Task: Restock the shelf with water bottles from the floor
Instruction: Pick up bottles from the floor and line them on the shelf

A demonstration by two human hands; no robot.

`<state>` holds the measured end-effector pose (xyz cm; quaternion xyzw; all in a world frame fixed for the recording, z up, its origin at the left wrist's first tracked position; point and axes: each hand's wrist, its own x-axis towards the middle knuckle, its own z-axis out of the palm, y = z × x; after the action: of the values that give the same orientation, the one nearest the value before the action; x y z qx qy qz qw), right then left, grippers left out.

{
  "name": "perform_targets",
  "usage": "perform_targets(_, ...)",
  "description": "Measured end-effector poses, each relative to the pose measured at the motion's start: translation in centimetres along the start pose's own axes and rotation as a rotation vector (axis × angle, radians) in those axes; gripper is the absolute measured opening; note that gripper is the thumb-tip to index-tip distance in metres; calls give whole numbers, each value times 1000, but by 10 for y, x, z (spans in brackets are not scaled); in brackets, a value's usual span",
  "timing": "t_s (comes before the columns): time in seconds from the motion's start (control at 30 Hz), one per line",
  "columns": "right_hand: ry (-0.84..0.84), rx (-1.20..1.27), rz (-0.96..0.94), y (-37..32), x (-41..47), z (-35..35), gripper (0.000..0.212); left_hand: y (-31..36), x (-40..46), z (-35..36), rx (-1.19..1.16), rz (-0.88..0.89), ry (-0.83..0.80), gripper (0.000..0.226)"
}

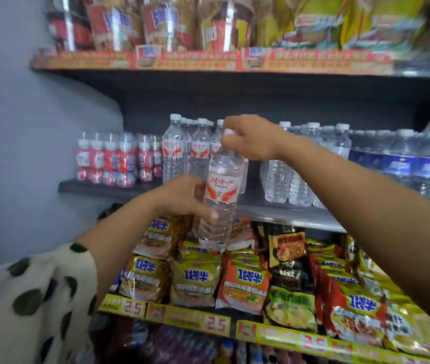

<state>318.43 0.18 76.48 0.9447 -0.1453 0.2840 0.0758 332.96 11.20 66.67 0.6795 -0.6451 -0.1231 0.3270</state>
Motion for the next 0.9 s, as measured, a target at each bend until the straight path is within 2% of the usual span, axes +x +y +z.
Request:
perform_targets(0.1,40,-7,1,0,39,-11,24,2,10,-23,75,10,118,30)
perform_targets(0.33,68,14,2,25,117,-4,24,-14,67,-60,196,-106,347,30)
perform_targets(0.67,-72,44,-3,71,197,55,26,-59,138,-66,382,-246,405,34)
perform_targets(0.9,-126,67,-27,82,214,78,28,-74,151,-60,379,-332,424,35)
